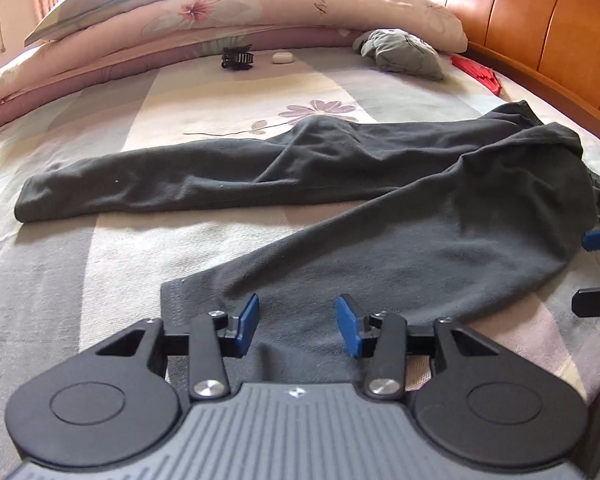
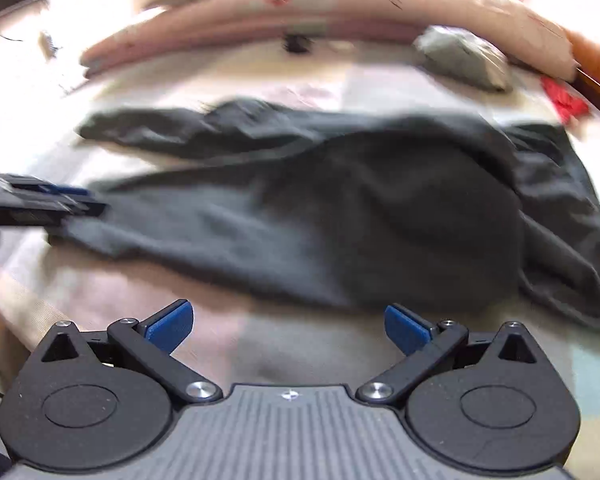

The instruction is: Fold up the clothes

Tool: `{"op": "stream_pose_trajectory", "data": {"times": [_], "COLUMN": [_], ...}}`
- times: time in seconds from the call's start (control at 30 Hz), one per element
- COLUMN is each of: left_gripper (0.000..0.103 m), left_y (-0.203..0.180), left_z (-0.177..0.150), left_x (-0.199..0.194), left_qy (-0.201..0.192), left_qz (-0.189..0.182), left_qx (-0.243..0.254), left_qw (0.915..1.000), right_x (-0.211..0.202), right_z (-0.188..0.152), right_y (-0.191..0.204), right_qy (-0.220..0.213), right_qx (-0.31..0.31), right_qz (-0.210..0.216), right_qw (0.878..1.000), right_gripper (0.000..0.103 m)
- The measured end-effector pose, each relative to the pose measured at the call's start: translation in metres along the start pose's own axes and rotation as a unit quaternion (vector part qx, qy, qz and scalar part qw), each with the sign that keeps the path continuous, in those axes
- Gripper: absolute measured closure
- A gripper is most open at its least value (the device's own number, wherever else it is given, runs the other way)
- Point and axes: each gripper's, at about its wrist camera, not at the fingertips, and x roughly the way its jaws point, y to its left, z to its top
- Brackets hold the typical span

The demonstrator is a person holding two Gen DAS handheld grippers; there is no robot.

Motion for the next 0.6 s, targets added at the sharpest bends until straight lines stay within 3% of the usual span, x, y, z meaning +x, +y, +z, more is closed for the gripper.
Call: {"op": "stream_pose_trajectory", "data": {"times": [0.1,0.23,0.3,0.33,0.5,0.6], "left_gripper": [0.058,0.057,0.055,0.055,0.057,0.053], "left_y": [0.004,0.016,0.021,0.023,0.024,0.014], "left_z": [0.005,0.009,0.01,0.011,0.018,0.006], "left_x": [0.018,0.029,0.033,0.034,0.024,0.004], "left_qy": [0.003,0.003,0.0,-0.002,0.002,-0.005], "left_qz": [0.002,0.009,0.011,0.013,0.019,-0.013], "left_qx": [-0.009,-0.016,-0.013,-0.012,-0.025,-0.002], "left_qw": [1.0,0.9998,0.9998,0.9998,0.9995,0.9999], "right_x": [0.013,0.068,0.096,0.098,0.109,0.087], "right_z": [0.023,0.048,0.05,0.051,0.077,0.071], "right_y": [0.019,0.038,0.036,0.034,0.032,0.041], "right_qy": [-0.025,0.014,0.028,0.007,0.032,0.019], "right_qx": [-0.03,-0.077,-0.086,-0.086,-0.069,-0.075], "right_qz": [0.042,0.0,0.0,0.008,-0.002,0.016], "right_qw": [0.998,0.997,0.996,0.996,0.997,0.997], "right_gripper": [0.0,0.0,0.0,0.0,0.0,0.0]}}
